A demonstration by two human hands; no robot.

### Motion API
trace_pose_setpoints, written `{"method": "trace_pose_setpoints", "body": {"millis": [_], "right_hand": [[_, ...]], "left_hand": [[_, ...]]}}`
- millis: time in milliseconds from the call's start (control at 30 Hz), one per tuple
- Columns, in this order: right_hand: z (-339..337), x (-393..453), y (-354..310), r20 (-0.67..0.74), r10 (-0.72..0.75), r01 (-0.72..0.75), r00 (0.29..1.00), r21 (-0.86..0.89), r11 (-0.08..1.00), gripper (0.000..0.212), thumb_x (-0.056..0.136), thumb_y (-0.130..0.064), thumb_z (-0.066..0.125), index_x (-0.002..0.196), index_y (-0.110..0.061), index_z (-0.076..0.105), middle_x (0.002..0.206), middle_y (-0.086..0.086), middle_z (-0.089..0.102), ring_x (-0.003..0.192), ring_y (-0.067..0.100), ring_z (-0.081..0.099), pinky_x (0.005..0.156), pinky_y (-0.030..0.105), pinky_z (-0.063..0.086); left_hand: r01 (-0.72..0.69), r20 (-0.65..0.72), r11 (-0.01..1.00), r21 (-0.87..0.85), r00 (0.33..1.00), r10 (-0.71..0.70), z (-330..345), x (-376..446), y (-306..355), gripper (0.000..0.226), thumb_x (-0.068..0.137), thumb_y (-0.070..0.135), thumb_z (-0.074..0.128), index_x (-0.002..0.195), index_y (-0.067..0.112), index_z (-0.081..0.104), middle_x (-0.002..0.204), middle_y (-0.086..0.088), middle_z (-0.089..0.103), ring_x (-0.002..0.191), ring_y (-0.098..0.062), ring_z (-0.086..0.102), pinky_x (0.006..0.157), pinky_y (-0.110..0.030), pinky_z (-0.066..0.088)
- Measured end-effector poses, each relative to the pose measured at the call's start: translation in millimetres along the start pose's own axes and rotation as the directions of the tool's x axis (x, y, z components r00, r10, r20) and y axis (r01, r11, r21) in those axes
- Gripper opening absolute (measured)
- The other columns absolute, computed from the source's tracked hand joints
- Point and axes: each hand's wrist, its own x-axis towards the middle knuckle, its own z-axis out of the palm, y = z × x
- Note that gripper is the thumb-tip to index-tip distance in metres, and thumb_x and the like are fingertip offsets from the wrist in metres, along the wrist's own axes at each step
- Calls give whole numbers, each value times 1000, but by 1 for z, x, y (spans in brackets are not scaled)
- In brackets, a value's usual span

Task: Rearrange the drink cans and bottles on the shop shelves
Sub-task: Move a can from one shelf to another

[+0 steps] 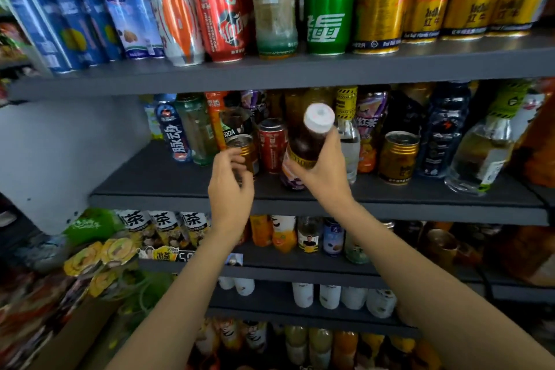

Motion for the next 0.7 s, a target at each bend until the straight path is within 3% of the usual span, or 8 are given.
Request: {"method": "trace_pose_setpoints", "body": {"millis": [133, 200, 267, 367, 433, 567, 633, 700], "right_hand": [[-64, -29, 10, -68, 61, -57, 996, 54, 997, 86, 65, -23, 84, 134, -16, 33, 122, -9, 46, 116, -1, 40, 95, 9, 31], [-105, -37, 11, -92, 23, -24, 995, -8, 1000, 80, 65, -26, 84, 128, -23, 35, 120, -11, 48, 116, 3, 44, 93, 13, 35], [-153, -41, 10, -125, -38, 33, 991, -44, 999, 76, 66, -26, 84, 123, -28, 34, 115, -16, 49, 113, 0, 45, 90, 7, 37], [-232, -41, 12, -232, -123, 112, 965, -60, 992, 78, 65, -29, 85, 123, -24, 34, 114, -18, 49, 113, 1, 50, 93, 10, 40], [-286, -37, 15, -302, -171, 158, 938, -67, 985, 82, 66, -35, 81, 129, -16, 33, 118, -15, 48, 113, -3, 50, 95, 16, 43], [-389, -21, 25, -389, -298, 277, 872, -110, 955, 82, 75, -29, 75, 138, -11, 26, 122, -23, 40, 114, -16, 45, 94, 8, 39], [-436, -10, 34, -411, -337, 317, 847, -118, 941, 80, 80, -26, 73, 141, -8, 24, 127, -20, 42, 120, -8, 46, 99, 17, 40], [-475, 5, 43, -425, -373, 355, 825, -125, 927, 78, 83, -26, 70, 142, -7, 23, 138, -6, 41, 128, 6, 43, 106, 33, 40]], "left_hand": [[-204, -4, 978, -43, 979, 204, 29, -3, 34, 28, 83, -7, 50, 108, 5, 53, 95, -6, 53, 86, -10, 51, 76, -13, 41], [-287, 5, 953, -98, 957, 289, 51, -6, 64, 27, 82, -6, 49, 107, 4, 53, 94, -4, 52, 87, -10, 50, 77, -14, 41], [-387, 0, 909, -153, 920, 391, 78, -8, 102, 25, 83, -3, 47, 106, 5, 54, 94, -1, 49, 87, -12, 49, 78, -18, 41], [-528, -57, 819, -225, 846, 530, 124, -16, 165, 24, 81, 1, 43, 102, 2, 55, 95, 2, 45, 88, -15, 47, 79, -19, 38], [-567, -88, 784, -254, 821, 565, 158, -26, 208, 24, 80, 1, 44, 101, 3, 56, 97, 3, 44, 90, -15, 46, 79, -19, 37], [-607, -136, 745, -276, 792, 594, 226, -44, 287, 26, 79, 3, 44, 102, 3, 56, 97, -6, 52, 94, -18, 46, 81, -37, 43], [-594, -123, 763, -256, 803, 584, 255, -49, 323, 29, 79, 7, 44, 104, 4, 57, 101, -9, 54, 98, -19, 45, 84, -40, 40], [-579, -95, 792, -194, 814, 573, 277, -46, 354, 31, 80, 11, 46, 109, 7, 57, 106, -10, 53, 103, -19, 43, 87, -35, 34]]}}
